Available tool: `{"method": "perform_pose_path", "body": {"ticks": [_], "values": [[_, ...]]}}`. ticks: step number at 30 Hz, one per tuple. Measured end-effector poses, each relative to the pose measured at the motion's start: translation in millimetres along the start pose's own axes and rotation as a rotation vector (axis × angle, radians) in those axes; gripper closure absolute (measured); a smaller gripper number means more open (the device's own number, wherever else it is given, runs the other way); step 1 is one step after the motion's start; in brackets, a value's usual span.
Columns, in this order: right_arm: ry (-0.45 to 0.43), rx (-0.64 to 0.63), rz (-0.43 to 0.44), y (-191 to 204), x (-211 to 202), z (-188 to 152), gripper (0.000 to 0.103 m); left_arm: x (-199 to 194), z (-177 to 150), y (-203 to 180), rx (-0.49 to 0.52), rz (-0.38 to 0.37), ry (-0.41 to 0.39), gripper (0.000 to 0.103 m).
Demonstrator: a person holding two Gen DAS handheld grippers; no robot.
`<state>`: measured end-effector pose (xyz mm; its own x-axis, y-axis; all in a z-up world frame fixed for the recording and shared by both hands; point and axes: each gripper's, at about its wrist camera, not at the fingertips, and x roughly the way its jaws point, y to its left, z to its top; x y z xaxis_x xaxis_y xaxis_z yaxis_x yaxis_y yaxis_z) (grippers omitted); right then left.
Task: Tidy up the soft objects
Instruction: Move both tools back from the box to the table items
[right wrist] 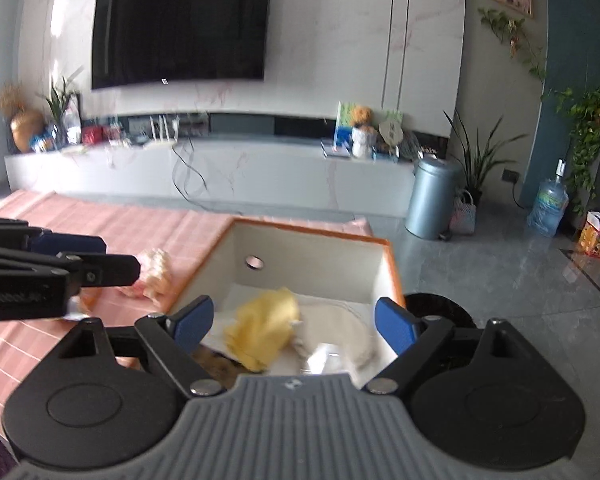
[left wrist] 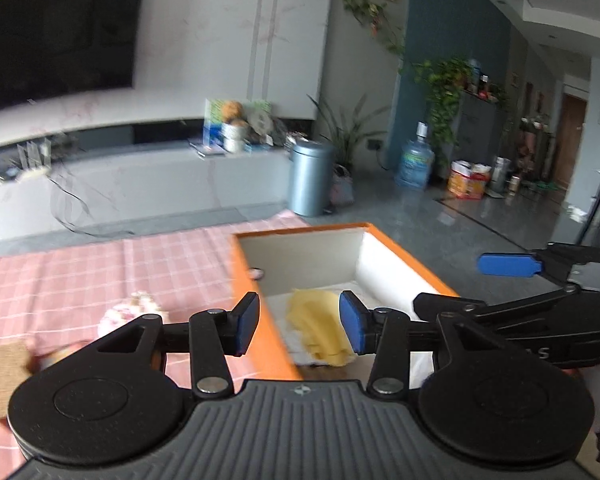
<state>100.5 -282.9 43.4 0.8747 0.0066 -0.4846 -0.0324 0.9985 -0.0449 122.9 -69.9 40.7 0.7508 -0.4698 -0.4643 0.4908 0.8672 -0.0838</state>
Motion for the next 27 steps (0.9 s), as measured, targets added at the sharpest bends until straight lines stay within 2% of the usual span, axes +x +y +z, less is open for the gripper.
{"method": "perform_pose_path", "body": {"ticks": [5, 10, 14, 18, 27], "values": [[-0.057, 0.031, 0.027, 37.7, -15.2, -7.0, 0.016, -29.0, -20.2, 14.0, -0.015, 0.073, -0.031, 0.051], [-0.079, 0.042, 0.052, 75.0, -21.6, -17.5, 0.016, -49.3, -40.8, 35.2, -0.068, 0.140, -0.026, 0.051], [-0.068, 0.019, 0.075, 99.1, -21.7, -28.3, 0.016, -61.0, -57.7, 55.3, -0.130, 0.192, -0.012, 0.051], [-0.055, -0.024, 0.102, 119.9, -19.3, -38.2, 0.017, -65.4, -70.7, 74.7, -0.204, 0.202, 0.031, 0.051], [-0.018, -0.112, 0.175, 165.5, 4.8, -38.1, 0.018, -70.1, -90.1, 115.2, -0.303, 0.275, 0.063, 0.051]]}}
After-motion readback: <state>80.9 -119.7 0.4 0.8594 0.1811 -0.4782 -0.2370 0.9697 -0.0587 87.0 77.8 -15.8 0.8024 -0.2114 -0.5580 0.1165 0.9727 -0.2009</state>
